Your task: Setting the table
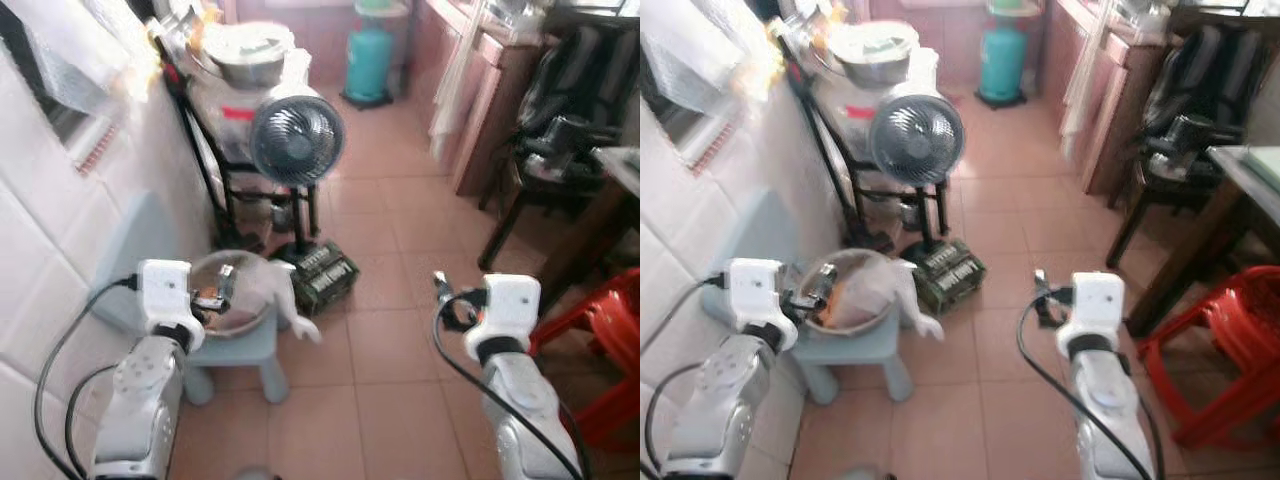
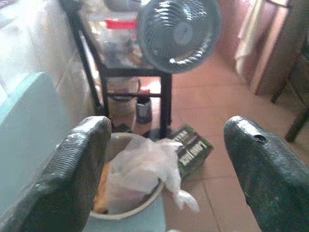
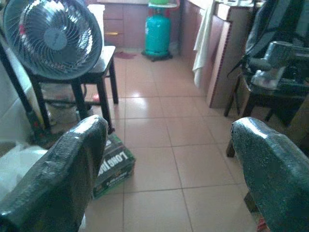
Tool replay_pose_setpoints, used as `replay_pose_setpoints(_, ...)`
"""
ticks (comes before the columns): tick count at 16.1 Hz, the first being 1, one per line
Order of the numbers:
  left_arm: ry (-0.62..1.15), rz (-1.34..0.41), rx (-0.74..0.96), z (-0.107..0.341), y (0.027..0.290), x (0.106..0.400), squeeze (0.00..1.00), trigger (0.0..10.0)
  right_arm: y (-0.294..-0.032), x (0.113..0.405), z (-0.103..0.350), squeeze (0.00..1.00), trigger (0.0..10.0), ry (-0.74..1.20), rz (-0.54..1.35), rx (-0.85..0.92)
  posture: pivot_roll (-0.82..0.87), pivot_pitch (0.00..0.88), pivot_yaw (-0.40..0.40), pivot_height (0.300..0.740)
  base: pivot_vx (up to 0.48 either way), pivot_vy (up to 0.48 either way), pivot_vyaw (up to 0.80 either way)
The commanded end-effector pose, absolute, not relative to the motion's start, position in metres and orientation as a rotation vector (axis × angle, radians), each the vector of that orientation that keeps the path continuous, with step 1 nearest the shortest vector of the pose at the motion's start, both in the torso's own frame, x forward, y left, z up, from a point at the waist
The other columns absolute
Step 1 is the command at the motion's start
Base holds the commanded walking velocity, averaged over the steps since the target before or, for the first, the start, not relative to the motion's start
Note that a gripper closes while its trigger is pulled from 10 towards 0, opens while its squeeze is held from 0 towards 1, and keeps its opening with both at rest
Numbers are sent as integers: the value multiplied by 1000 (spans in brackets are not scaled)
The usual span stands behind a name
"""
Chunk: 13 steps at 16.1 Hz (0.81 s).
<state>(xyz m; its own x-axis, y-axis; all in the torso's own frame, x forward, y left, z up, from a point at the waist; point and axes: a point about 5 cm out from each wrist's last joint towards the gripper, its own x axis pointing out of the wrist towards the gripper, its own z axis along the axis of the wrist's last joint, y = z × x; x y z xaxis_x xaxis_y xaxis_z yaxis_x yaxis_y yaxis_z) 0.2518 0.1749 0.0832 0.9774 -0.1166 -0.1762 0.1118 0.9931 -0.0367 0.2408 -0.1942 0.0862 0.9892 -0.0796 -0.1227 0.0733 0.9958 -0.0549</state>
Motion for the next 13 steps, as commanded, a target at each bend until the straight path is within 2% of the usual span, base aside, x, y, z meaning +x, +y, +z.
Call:
replay_pose_setpoints(1,154,-146,-25,89,171,255,0,10000,-197,241,85,0,10000,137,-92,-51,-29,0,29,740,0,0,-800)
replay_pose_setpoints(3,139,-139,7,89,171,256,0,10000,-197,242,85,0,10000,139,-96,-53,-30,0,31,740,0,0,-800)
replay_pose_setpoints(7,174,-142,-76,86,168,256,0,10000,-199,242,82,0,10000,153,-105,-54,-34,0,27,740,0,0,-800)
replay_pose_setpoints(13,188,-146,-111,90,167,263,0,10000,-195,248,82,0,10000,153,-110,-43,-19,0,26,740,0,0,-800)
